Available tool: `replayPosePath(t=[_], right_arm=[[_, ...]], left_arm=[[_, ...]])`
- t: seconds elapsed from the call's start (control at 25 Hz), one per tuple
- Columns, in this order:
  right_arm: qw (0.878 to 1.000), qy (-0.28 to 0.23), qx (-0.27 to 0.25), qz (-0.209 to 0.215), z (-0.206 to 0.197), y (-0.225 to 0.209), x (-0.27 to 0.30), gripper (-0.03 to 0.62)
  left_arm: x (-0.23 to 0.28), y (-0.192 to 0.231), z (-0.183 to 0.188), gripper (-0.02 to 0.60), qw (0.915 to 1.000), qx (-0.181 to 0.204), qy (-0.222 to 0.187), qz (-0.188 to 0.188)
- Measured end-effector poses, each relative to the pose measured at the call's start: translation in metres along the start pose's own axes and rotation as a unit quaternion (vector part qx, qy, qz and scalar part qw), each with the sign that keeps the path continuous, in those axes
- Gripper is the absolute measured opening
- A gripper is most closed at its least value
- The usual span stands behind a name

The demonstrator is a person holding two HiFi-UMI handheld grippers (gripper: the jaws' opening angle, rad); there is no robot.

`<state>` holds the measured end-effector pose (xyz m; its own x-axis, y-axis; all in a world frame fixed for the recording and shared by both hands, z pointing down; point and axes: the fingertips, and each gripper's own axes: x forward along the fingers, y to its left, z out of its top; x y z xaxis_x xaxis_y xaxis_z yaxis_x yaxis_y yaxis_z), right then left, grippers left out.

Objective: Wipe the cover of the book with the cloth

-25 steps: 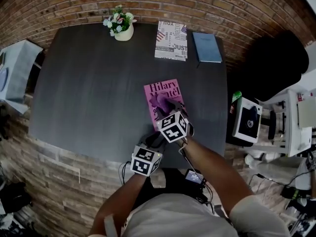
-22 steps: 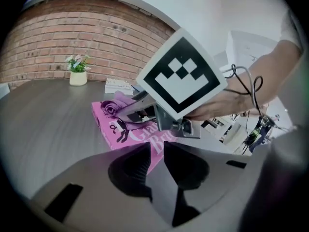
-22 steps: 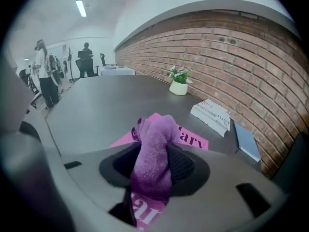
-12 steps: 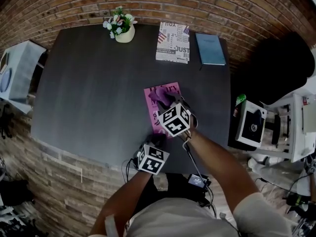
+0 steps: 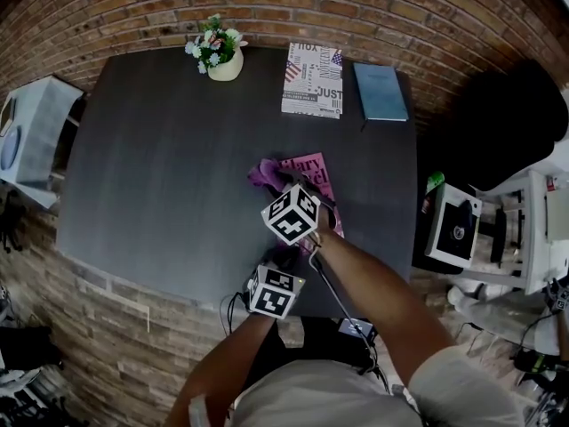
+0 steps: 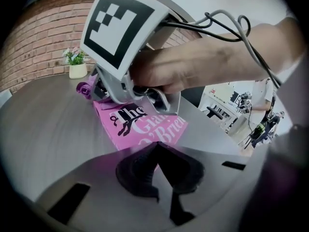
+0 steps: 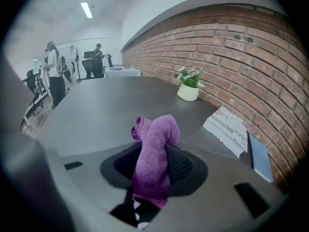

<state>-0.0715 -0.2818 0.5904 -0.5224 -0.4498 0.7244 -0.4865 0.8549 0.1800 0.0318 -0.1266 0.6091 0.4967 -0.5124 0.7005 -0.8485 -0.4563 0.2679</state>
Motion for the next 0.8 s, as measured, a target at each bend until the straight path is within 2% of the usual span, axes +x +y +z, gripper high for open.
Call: replayPosePath(t=[0.36, 0.8], right_arm=[[0.997, 0.007, 0.063, -0.043, -0.031, -0.057, -0.015, 0.140], [0.991, 0.034, 0.084, -0.095, -0.070, -0.103, -0.040, 0.140]], left_arm=[[-0.002, 0.001, 0.004, 0.008, 0.9997, -0.022, -0.008, 0.008], [-0.002, 0.001, 0.004, 0.008, 0.9997, -0.022, -0.009, 0.011]])
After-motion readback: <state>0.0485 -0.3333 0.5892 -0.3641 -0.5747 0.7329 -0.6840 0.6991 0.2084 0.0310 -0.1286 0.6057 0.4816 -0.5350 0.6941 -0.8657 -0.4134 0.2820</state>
